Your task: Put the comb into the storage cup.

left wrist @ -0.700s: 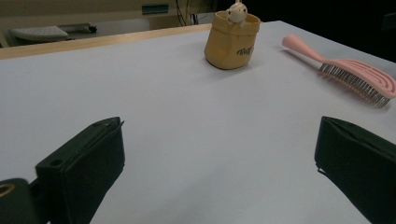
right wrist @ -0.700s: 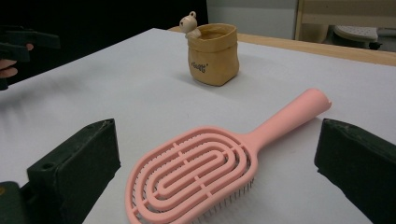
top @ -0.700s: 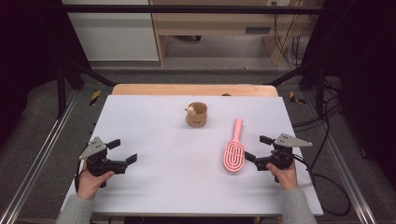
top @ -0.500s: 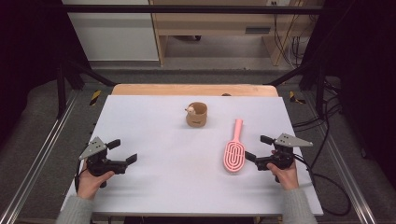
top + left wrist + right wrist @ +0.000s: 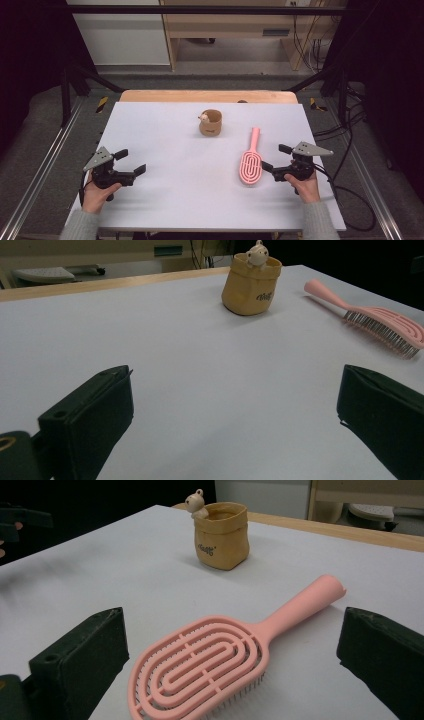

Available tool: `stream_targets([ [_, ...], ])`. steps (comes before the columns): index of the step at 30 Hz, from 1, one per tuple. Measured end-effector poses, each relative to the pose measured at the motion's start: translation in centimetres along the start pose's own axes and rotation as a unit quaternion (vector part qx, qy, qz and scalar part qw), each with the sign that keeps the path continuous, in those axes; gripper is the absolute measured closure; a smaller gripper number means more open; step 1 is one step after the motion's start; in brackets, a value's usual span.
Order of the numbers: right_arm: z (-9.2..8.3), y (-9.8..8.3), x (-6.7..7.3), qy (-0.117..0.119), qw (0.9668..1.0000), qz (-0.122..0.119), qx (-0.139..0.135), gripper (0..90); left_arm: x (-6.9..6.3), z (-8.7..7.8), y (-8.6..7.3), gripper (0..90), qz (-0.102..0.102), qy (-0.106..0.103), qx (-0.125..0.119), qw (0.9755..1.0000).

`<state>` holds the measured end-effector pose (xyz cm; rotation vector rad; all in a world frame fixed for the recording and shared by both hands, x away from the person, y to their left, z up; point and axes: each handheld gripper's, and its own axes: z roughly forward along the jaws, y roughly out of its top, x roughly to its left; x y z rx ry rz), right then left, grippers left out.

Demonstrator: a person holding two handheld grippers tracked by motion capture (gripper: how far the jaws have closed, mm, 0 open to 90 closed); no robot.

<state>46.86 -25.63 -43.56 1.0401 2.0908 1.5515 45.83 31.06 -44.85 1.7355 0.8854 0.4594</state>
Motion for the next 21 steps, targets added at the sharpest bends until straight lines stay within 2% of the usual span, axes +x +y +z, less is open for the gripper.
stream_targets([
  [14,0.5,0.8,0.1,-0.024,0.9996,-0.008,0.016,1.2,0.0,0.1,0.0,1.6,0.002,0.001,0.004,1.0000],
  [21,1.4,1.3,0.4,-0.033,0.9991,-0.016,0.024,2.2,-0.1,0.2,-0.1,1.5,0.003,0.002,0.004,1.0000],
])
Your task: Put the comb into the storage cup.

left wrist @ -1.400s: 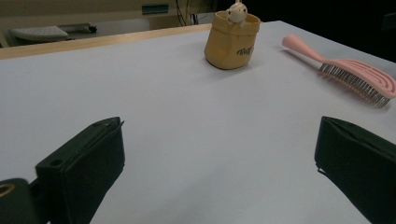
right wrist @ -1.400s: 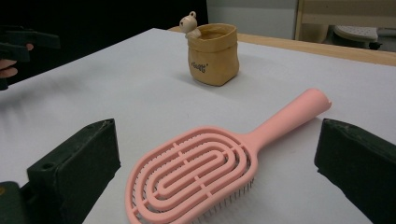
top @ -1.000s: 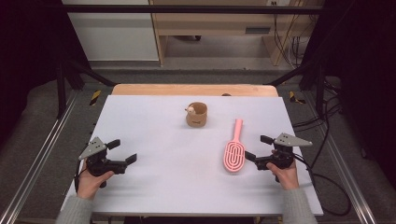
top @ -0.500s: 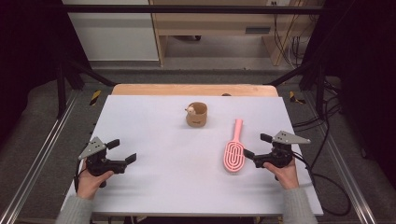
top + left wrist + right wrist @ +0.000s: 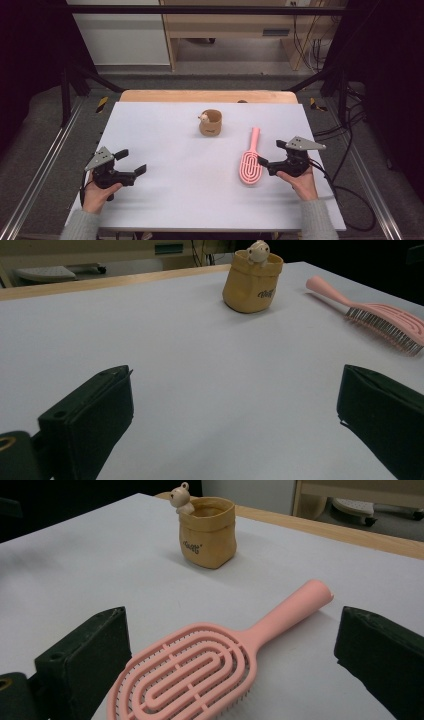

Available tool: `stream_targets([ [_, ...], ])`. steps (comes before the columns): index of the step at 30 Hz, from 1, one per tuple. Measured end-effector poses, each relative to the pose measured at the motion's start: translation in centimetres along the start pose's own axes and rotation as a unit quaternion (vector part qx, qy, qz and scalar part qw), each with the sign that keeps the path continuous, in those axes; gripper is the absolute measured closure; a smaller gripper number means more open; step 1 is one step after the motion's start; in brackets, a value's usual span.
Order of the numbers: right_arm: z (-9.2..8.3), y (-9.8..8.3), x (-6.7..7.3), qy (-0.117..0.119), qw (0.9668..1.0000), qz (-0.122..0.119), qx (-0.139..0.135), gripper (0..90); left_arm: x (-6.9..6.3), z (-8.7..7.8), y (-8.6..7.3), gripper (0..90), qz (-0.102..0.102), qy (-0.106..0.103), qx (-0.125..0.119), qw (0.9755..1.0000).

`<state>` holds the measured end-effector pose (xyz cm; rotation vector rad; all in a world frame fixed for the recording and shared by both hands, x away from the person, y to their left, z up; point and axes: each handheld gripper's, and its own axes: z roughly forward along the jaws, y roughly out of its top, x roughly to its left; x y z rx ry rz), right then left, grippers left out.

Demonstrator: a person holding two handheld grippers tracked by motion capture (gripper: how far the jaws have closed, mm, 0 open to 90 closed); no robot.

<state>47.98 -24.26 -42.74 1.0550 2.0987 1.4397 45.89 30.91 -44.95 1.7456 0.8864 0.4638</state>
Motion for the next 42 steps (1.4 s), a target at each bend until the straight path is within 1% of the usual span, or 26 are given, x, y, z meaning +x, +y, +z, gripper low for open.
stream_targets([
  [12,0.9,0.8,0.2,-0.006,1.0000,-0.003,0.000,5.5,0.0,0.0,0.0,1.5,0.000,0.001,0.000,1.0000],
  [13,1.2,1.0,0.3,-0.004,1.0000,-0.003,0.002,6.7,0.0,0.0,0.0,1.5,0.001,0.000,0.000,1.0000],
  [15,1.3,1.1,0.3,-0.003,1.0000,-0.002,0.004,6.8,0.1,-0.1,0.0,1.5,0.001,0.001,-0.002,1.0000],
  [18,2.1,1.4,0.5,-0.006,0.9999,-0.003,0.010,8.8,0.1,-0.1,0.0,1.6,0.000,0.002,-0.001,1.0000],
  [23,2.7,1.6,0.5,-0.008,0.9998,-0.003,0.017,11.7,0.1,0.0,0.0,1.6,0.001,0.002,0.000,1.0000],
  [28,3.3,1.6,0.2,-0.017,0.9994,-0.010,0.028,17.7,0.1,0.0,0.0,1.6,0.001,0.003,0.000,1.0000],
  [29,3.3,1.6,0.2,-0.017,0.9994,-0.010,0.028,17.7,0.1,0.0,0.0,1.6,0.001,0.003,0.000,1.0000],
  [34,4.0,1.8,0.2,-0.010,0.9991,-0.021,0.037,24.6,0.1,0.0,0.0,1.6,0.001,0.002,0.001,1.0000],
  [38,4.3,1.9,0.1,-0.008,0.9991,-0.019,0.038,26.8,0.1,0.0,0.0,1.5,0.001,0.003,0.000,1.0000],
  [42,4.7,2.1,-0.1,-0.013,0.9989,-0.018,0.040,28.8,0.1,0.0,0.0,1.6,0.001,0.004,0.001,1.0000],
])
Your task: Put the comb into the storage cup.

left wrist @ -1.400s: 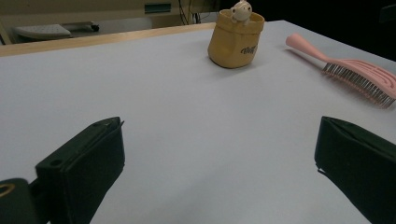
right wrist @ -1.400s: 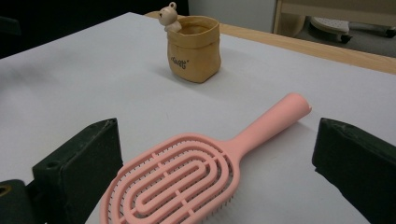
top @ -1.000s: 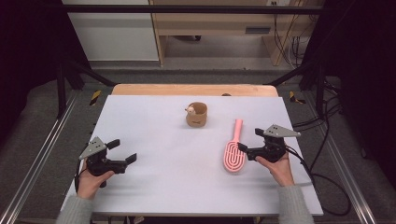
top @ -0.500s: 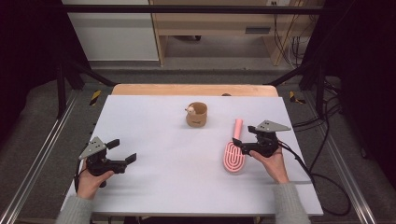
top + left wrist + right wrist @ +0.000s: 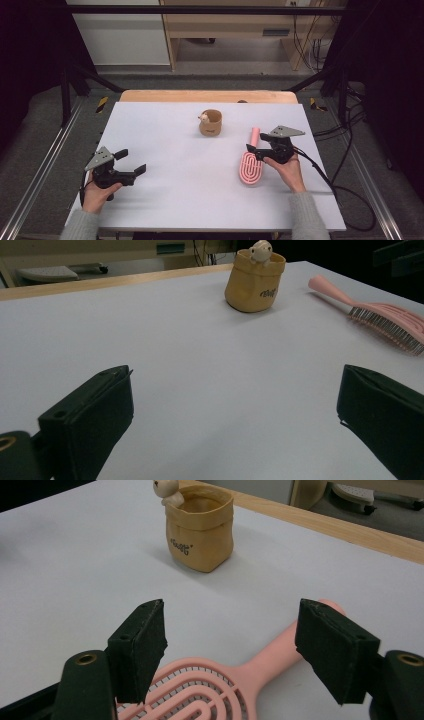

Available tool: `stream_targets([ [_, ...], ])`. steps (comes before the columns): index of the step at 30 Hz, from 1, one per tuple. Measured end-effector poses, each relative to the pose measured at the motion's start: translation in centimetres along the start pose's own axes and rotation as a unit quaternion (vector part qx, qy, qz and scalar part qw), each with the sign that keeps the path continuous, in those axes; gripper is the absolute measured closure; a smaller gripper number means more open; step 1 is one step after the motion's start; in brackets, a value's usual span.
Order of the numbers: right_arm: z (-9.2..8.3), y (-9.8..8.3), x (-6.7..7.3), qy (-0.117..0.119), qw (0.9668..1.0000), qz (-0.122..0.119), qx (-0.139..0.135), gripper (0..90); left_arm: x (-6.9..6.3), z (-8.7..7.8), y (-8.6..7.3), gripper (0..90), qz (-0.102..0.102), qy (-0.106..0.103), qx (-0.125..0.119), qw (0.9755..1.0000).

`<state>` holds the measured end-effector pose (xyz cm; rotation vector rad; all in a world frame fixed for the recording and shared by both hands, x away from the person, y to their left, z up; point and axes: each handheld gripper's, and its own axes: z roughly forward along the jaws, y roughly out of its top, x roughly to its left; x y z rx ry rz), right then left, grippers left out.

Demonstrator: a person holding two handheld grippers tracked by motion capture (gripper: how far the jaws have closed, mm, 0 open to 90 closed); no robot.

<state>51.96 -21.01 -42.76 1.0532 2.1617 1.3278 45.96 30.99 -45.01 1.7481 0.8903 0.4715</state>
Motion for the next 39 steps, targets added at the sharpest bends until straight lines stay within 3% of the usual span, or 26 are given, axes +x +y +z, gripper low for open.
stream_targets([
  [16,2.2,0.9,-0.9,-0.013,0.9997,0.004,0.018,49.6,0.1,0.0,0.0,1.6,0.000,0.002,0.001,1.0000],
  [27,3.4,0.8,-1.6,-0.022,0.9990,0.007,0.038,59.8,0.1,0.0,-0.1,1.6,0.001,0.003,0.002,1.0000],
  [33,4.3,0.8,-2.0,-0.025,0.9987,0.005,0.044,71.0,0.1,0.0,-0.1,1.6,0.000,0.004,0.001,1.0000],
  [39,5.1,0.7,-2.4,-0.026,0.9981,0.004,0.056,76.7,0.2,0.0,-0.1,1.6,-0.001,0.004,0.001,1.0000],
])
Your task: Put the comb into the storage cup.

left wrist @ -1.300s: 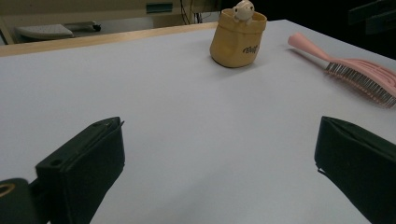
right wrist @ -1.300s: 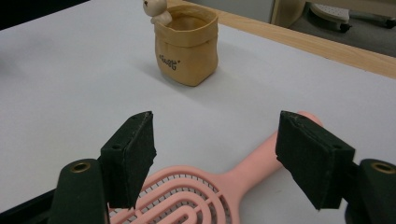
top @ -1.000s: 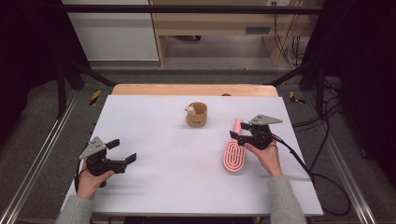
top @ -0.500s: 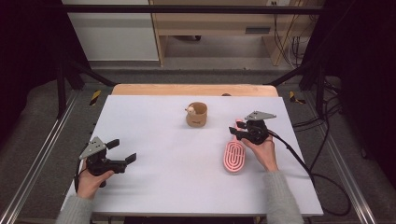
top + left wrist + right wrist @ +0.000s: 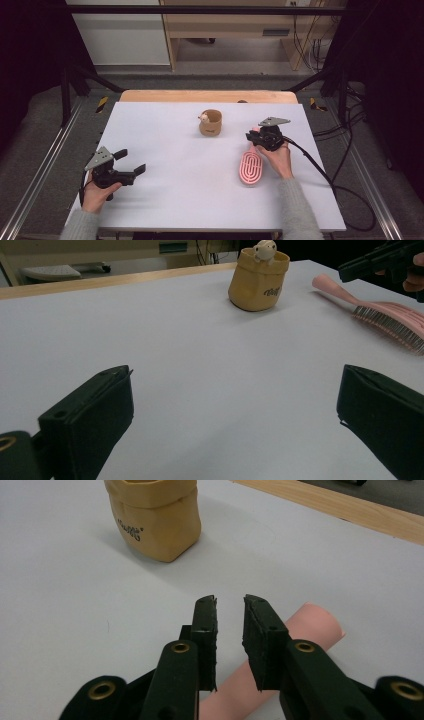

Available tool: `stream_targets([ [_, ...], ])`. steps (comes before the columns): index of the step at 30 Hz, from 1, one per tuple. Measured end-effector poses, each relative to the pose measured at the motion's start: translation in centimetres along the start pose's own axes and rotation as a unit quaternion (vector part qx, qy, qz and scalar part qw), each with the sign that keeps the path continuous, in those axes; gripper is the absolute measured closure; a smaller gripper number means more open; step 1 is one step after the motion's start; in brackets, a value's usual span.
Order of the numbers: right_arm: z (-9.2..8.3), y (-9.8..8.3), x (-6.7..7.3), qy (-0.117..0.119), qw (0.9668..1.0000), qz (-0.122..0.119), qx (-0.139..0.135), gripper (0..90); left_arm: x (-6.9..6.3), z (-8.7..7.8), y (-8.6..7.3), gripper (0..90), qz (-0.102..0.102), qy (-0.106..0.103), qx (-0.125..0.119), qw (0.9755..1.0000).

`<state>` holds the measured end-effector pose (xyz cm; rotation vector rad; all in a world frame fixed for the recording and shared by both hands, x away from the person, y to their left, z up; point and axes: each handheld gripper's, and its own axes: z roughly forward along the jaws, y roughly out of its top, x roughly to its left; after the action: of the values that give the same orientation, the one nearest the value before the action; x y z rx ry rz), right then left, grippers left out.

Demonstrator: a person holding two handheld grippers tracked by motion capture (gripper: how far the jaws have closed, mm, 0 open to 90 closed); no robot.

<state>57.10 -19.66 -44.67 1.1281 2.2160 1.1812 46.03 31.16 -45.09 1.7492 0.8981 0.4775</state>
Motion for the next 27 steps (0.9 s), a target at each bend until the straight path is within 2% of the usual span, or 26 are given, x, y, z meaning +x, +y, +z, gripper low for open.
stream_targets([
  [11,1.0,0.0,-0.3,-0.002,0.9999,-0.001,0.012,90.0,0.0,0.0,0.0,1.6,-0.002,0.001,-0.001,1.0000],
  [17,1.6,-0.1,-0.5,-0.004,0.9998,-0.005,0.021,90.0,0.1,0.0,0.0,1.6,-0.001,0.001,0.000,1.0000],
  [27,2.2,-0.4,-0.6,-0.021,0.9989,-0.009,0.040,90.0,0.1,0.0,-0.1,1.6,-0.001,0.001,0.000,1.0000],
])
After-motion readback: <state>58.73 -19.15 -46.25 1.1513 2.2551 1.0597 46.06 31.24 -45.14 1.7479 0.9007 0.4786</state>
